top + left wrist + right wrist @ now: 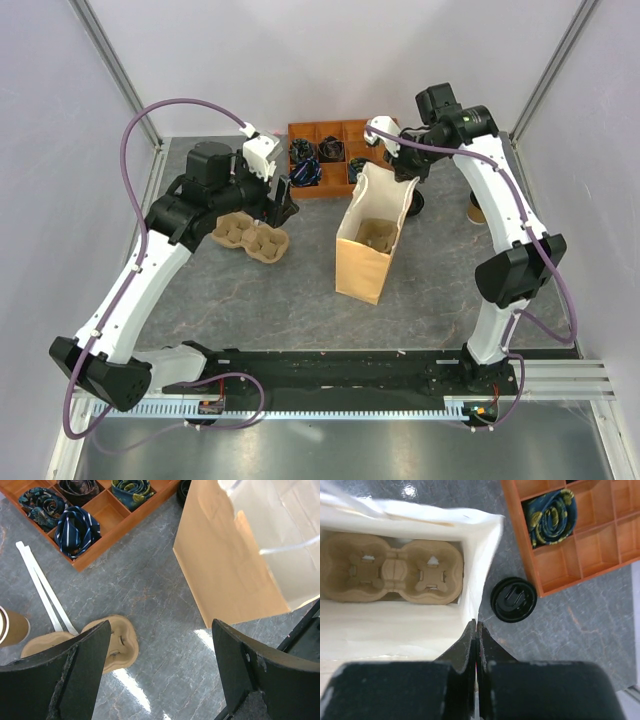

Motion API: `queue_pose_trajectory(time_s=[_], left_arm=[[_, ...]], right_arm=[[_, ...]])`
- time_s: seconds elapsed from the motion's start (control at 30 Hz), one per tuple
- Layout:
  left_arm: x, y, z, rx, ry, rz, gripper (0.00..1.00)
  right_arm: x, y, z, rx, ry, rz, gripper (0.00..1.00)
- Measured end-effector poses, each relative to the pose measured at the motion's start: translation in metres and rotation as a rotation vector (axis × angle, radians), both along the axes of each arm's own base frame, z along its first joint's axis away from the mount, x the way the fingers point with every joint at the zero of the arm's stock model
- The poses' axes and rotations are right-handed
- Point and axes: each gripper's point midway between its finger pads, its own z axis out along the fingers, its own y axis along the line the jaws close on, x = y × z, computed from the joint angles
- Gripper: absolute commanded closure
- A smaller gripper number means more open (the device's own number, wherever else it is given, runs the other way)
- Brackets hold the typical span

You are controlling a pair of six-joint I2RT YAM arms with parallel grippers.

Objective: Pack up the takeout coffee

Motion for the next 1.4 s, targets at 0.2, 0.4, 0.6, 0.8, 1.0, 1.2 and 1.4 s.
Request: queue_pose_trajectory(time_s=[0.2, 0.4, 0.6, 0.8, 1.0, 1.2, 1.4], left_arm=[[0.000, -0.002, -0.001, -0.003, 0.008, -0.008, 0.11], [0.001, -0.004, -0.006, -0.002, 0.024, -0.017, 0.11], [0.001, -0.005, -0.007, -0.008, 0.035, -0.015, 0.11], [0.000, -0.007, -0.008, -0.017, 0.043, -0.019, 0.11], [-0.001, -0.008, -0.007, -0.024, 0.048, -0.027, 0.11], [-0.001, -0.008, -0.007, -0.025, 0.048, -0.027, 0.11], [0.000, -0.006, -0.007, -0.026, 0.048, -0.022, 0.11]], right_arm=[[0.015, 0.007, 0.001, 0.006, -0.029, 0.029, 0.98], [0.023, 0.010, 0.003, 0.011, -0.055, 0.036, 0.68], [0.029, 0.013, 0.007, 0.030, -0.073, 0.028, 0.42], [0.033, 0.012, 0.011, 0.052, -0.072, -0.010, 0.08], [0.047, -0.015, 0.040, 0.137, -0.109, -0.135, 0.02], [0.056, -0.084, 0.091, 0.268, -0.190, -0.352, 0.02], [0.044, -0.190, 0.100, 0.278, -0.214, -0.602, 0.02]])
